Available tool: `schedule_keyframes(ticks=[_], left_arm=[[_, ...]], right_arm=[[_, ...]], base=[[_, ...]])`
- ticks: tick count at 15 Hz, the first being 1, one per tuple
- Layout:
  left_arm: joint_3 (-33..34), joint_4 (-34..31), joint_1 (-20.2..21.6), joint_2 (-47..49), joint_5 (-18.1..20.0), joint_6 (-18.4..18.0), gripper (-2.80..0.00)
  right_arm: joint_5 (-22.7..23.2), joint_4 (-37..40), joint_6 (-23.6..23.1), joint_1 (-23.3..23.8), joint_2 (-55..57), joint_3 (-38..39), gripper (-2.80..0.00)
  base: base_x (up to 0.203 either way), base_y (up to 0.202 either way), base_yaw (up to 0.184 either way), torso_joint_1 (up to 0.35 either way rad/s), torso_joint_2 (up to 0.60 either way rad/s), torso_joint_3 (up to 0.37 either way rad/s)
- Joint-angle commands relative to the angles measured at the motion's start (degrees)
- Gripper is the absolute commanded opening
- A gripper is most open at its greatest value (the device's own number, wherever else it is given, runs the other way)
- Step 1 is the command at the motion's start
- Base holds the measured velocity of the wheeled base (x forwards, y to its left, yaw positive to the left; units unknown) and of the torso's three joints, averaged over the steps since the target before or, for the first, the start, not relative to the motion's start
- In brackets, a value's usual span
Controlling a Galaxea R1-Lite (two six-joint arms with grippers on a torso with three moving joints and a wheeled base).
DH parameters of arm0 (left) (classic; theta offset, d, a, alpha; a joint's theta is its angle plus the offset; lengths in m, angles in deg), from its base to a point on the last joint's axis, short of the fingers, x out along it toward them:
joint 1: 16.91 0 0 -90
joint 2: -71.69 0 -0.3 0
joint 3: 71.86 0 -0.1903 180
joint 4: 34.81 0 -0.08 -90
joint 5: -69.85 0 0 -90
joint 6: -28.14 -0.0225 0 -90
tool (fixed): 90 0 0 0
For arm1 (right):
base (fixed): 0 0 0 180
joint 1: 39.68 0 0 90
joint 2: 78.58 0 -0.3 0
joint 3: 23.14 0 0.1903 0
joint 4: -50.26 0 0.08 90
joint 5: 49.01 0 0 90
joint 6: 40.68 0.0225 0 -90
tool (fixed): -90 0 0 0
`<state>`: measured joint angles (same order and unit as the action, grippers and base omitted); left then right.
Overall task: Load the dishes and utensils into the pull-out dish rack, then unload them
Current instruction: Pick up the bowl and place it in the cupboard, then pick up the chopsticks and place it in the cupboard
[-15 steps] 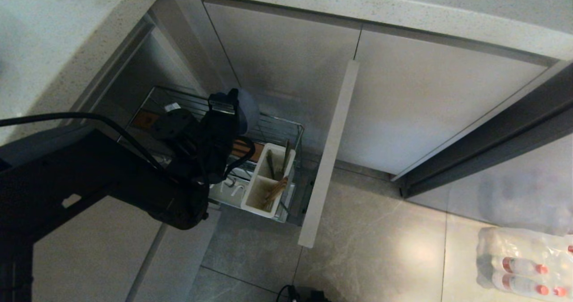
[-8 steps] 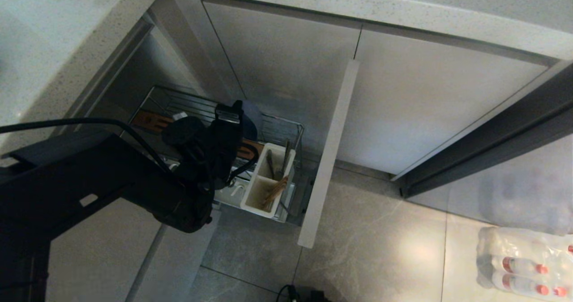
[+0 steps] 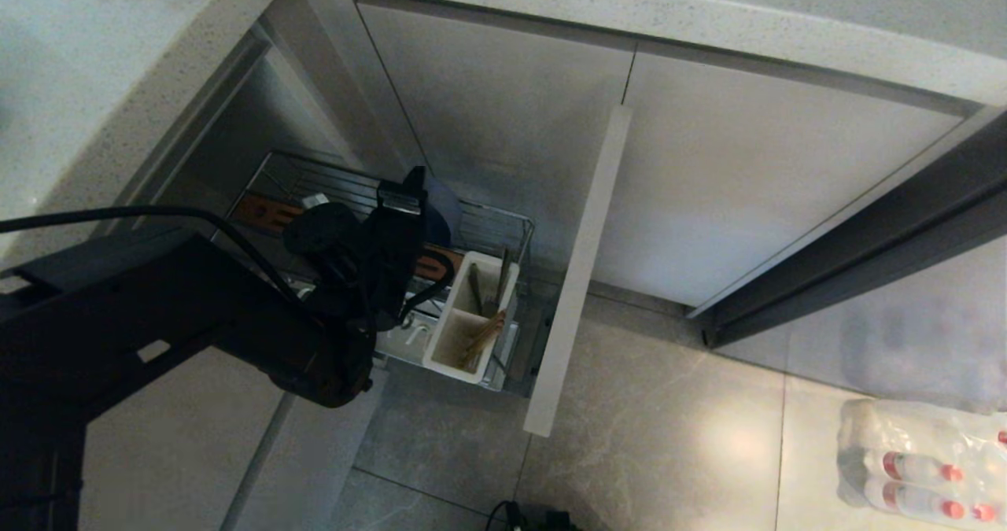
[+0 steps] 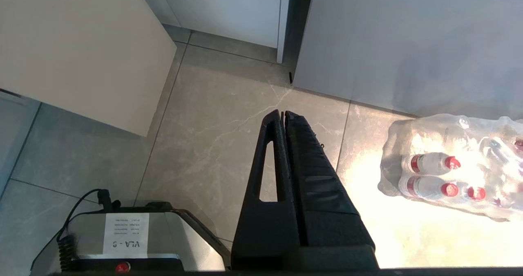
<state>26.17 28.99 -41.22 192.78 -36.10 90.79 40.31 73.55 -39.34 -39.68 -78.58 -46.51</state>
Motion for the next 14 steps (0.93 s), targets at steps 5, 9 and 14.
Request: schedule_keyframes(ticks=[5, 9, 14], left_arm=[[2.4, 0.5, -0.4, -3.0, -0.7, 0.5, 0.0], [5.5, 0.5, -1.3, -7.7, -1.9, 0.2, 0.0], [10.2, 0.5, -3.5, -12.5, -3.0, -1.6, 0.0]], right_arm=[[0.0, 0.0, 0.0, 0.0, 0.0, 0.0, -2.8], [0.0, 0.0, 0.0, 0.0, 0.0, 0.0, -2.8], [0.0, 0.0, 0.0, 0.0, 0.1, 0.0, -2.8]], base=[[0.0, 0.0, 0.0, 0.0, 0.0, 0.0], [0.0, 0.0, 0.0, 0.0, 0.0, 0.0], [0.0, 0.0, 0.0, 0.0, 0.0, 0.0]])
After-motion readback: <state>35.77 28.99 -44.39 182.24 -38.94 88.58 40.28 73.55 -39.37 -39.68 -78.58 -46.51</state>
